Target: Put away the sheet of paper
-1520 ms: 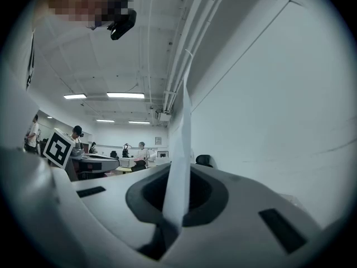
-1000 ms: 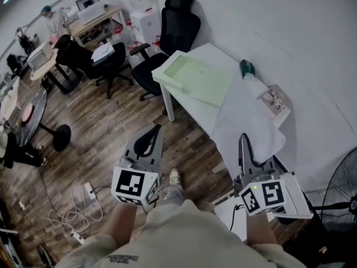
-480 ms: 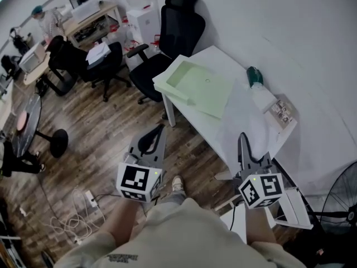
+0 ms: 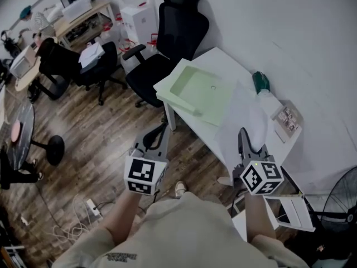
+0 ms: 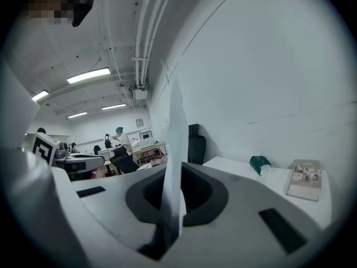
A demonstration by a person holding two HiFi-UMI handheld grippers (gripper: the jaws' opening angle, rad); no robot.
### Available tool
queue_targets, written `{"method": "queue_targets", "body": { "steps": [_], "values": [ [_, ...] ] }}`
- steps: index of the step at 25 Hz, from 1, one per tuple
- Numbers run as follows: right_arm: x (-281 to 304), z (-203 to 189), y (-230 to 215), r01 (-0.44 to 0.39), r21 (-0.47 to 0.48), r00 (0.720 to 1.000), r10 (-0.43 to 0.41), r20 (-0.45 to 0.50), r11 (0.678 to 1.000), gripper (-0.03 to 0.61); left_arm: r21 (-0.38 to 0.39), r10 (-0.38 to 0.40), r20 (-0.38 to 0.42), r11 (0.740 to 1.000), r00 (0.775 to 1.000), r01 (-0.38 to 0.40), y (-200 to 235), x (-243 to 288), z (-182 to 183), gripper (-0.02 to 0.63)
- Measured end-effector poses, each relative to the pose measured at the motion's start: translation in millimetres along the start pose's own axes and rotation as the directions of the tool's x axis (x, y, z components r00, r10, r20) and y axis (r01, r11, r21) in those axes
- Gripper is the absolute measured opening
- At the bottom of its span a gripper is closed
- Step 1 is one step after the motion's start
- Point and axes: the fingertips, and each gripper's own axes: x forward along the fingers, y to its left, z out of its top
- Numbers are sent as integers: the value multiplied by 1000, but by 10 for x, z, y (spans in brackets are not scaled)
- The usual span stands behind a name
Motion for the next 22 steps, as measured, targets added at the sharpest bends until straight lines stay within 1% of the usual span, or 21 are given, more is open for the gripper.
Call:
{"method": "queue_targets", "body": {
  "steps": [2,6,9,16,22],
  "values": [
    [156,-68,-42,21,18,1000,-21,-19,1000,23,-3,-7,-13,1000,1000,7,109,95,-70,21],
    [413,-183,-122,52,-4,997,-52,-55,999,23,-14,-15,-51,1000,999,14,262,285,-230,21],
    [602,-329,-206,63,4,994,-63,-91,998,23,-21,-23,-74,1000,997,22,331,418,-350,21],
    [972,-569,-388,76,45,986,-69,-154,996,23,-30,-25,-130,999,991,21,505,727,-564,21],
    [1360,-682,-588,79,88,979,-61,-192,993,23,-36,-26,-172,999,985,20,638,1090,-703,21]
  ]
}}
